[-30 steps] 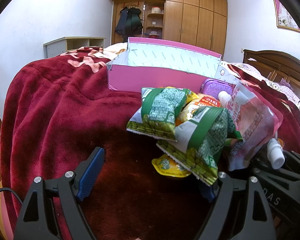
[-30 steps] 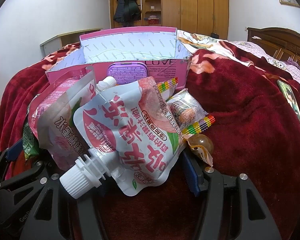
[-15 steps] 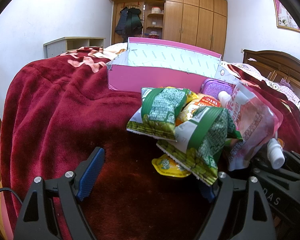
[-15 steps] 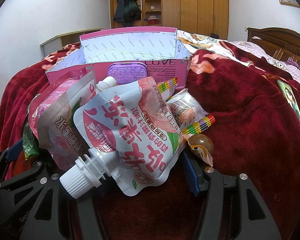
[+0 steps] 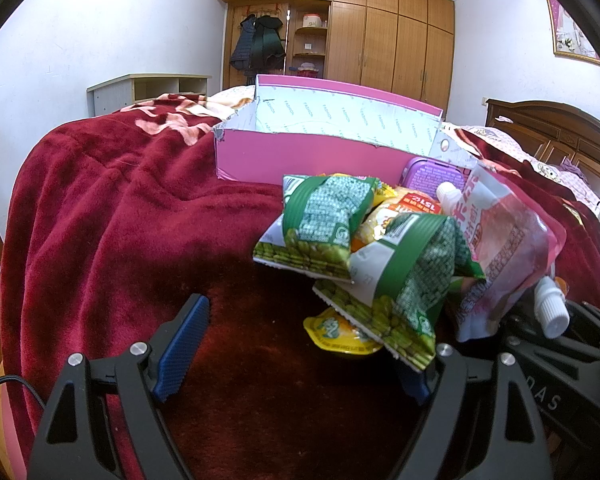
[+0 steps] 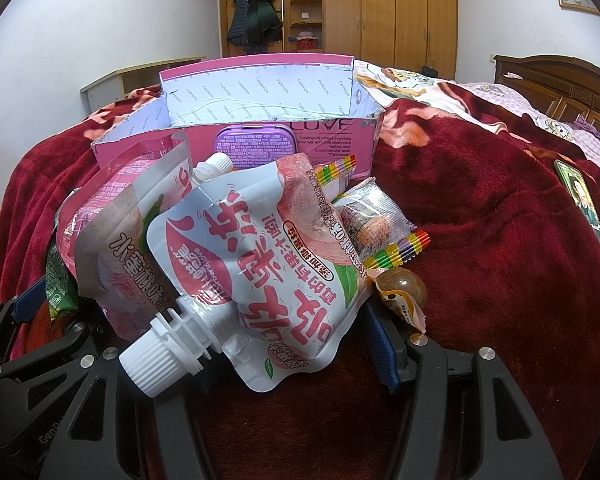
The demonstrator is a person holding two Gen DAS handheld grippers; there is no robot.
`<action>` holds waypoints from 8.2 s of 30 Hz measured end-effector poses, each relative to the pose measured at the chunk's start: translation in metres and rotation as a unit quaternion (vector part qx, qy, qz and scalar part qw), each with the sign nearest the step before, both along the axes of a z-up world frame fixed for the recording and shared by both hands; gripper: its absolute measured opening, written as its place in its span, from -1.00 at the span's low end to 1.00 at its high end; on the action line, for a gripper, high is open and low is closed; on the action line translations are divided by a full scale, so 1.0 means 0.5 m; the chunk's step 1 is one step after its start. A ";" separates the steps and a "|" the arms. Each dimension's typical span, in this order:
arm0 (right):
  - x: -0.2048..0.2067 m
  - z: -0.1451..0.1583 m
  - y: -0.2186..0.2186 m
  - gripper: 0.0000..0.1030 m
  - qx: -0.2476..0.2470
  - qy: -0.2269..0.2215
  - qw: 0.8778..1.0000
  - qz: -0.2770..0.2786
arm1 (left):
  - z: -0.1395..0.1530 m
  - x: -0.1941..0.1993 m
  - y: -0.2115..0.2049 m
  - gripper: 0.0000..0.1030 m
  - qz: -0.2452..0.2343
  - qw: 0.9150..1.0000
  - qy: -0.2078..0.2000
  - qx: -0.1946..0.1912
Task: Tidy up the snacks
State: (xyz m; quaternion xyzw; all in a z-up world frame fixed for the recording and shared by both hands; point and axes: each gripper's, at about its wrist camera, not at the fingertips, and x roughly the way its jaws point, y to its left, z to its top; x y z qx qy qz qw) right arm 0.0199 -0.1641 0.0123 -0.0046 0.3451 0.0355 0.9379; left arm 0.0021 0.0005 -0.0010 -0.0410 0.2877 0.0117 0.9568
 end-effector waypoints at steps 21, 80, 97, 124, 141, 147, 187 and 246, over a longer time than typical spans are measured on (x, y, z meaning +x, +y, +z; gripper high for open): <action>-0.001 0.005 0.008 0.18 -0.003 0.008 1.000 0.001 | 0.019 -0.003 0.000 0.68 -0.005 1.000 0.009 0.001; 0.003 0.081 -0.069 0.44 0.080 0.003 0.988 0.131 | 0.089 0.070 0.011 0.13 -0.075 0.996 0.038 -0.013; 0.059 0.076 -0.051 0.53 0.084 0.001 0.982 0.170 | 0.094 0.073 -0.001 -0.15 -0.088 0.996 0.018 0.015; 0.084 0.081 -0.050 0.45 0.063 0.008 0.979 0.191 | 0.092 0.083 0.008 -0.17 -0.091 0.996 0.013 -0.001; 0.034 0.112 -0.081 0.38 0.108 -0.019 0.981 0.158 | 0.129 0.036 0.046 -0.18 -0.076 0.997 -0.005 -0.025; 0.020 0.137 -0.081 0.38 0.108 -0.035 0.981 0.157 | 0.149 0.021 0.045 -0.18 -0.076 0.997 -0.018 -0.022; 0.214 0.243 -0.051 0.38 0.119 -0.061 0.982 0.135 | 0.260 0.246 0.039 -0.18 -0.071 0.997 -0.034 -0.003; 0.463 0.127 -0.059 0.41 0.125 0.022 0.989 0.078 | 0.138 0.484 -0.016 0.20 -0.038 0.996 0.076 0.034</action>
